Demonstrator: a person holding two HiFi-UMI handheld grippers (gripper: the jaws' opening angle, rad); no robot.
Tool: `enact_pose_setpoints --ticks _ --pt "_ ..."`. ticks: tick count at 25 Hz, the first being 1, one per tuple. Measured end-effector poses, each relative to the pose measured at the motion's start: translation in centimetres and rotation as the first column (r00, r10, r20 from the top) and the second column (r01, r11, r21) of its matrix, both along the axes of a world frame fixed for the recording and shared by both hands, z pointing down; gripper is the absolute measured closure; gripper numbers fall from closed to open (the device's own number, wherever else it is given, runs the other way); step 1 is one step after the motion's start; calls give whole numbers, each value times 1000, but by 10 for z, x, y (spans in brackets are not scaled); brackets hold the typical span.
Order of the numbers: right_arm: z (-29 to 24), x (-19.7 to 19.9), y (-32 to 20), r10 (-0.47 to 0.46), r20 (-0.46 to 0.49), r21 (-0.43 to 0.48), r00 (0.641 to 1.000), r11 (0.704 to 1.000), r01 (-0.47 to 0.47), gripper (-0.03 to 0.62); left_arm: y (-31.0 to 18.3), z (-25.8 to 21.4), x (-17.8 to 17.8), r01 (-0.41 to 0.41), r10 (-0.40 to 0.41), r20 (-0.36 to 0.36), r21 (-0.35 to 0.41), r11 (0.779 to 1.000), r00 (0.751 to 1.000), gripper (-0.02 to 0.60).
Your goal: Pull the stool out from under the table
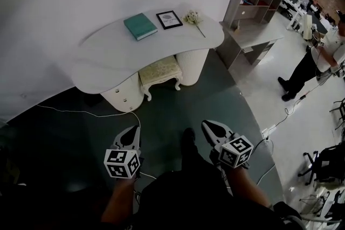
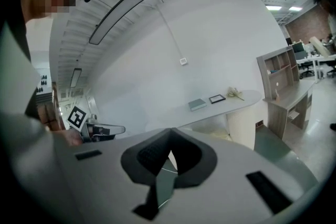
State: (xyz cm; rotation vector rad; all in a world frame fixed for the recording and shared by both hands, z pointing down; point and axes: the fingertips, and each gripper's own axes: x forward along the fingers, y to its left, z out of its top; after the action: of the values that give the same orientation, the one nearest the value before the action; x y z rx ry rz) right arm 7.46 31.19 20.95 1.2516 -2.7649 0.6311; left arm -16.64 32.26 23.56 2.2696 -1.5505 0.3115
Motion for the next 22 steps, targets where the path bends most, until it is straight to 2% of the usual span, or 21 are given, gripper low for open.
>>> enact_pose_setpoints --ticks 6,13,18,22 --pt "23 17 -109 -35 18 -61 999 998 36 589 -101 5 12 55 -54 18 -36 998 998 572" --pt "24 22 -242 -181 1 -68 984 981 180 589 -222 -9 38 110 -109 20 -41 993 994 572" --pt "34 -3 -289 -311 -53 -72 949 949 307 588 -258 -3 42 159 -159 22 -48 986 987 572" --pt "28 -23 -300 -320 -5 -108 947 942 318 589 -258 15 38 177 -176 11 -93 980 984 572"
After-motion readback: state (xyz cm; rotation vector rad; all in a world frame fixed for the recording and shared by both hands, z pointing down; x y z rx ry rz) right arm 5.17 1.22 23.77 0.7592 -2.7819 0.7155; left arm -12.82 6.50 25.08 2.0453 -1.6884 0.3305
